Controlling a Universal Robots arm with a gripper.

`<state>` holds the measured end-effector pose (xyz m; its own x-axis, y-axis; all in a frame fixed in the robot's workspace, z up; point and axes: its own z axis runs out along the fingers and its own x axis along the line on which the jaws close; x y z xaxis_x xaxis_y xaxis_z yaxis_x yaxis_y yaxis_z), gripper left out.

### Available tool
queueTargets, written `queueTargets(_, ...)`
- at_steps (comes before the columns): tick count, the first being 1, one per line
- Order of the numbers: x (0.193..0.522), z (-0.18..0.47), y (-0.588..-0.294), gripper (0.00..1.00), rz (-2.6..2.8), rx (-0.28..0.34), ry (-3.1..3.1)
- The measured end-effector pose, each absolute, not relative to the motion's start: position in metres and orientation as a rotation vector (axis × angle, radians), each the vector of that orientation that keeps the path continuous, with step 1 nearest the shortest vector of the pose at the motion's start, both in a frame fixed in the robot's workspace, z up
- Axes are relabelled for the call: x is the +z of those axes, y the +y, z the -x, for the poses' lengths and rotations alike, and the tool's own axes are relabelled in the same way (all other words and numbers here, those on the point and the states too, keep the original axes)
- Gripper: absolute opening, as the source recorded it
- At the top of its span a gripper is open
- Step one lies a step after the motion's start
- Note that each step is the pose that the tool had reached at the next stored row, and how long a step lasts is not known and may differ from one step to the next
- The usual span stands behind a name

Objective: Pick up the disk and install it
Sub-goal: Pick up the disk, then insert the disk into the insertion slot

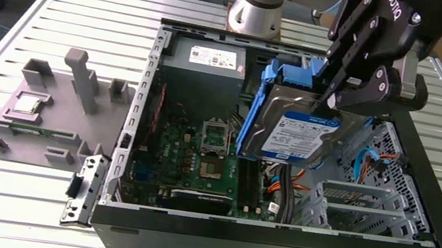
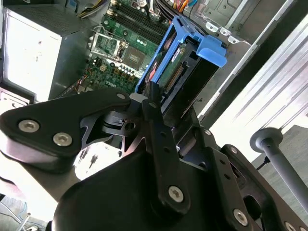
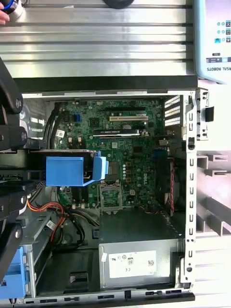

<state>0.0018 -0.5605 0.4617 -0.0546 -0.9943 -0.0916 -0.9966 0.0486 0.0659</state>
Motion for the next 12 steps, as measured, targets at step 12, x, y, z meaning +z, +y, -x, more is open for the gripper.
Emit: queueTargets(12, 0.4661, -0.0018, -0.5605, 0.35, 2.145, 0.173, 2.259)
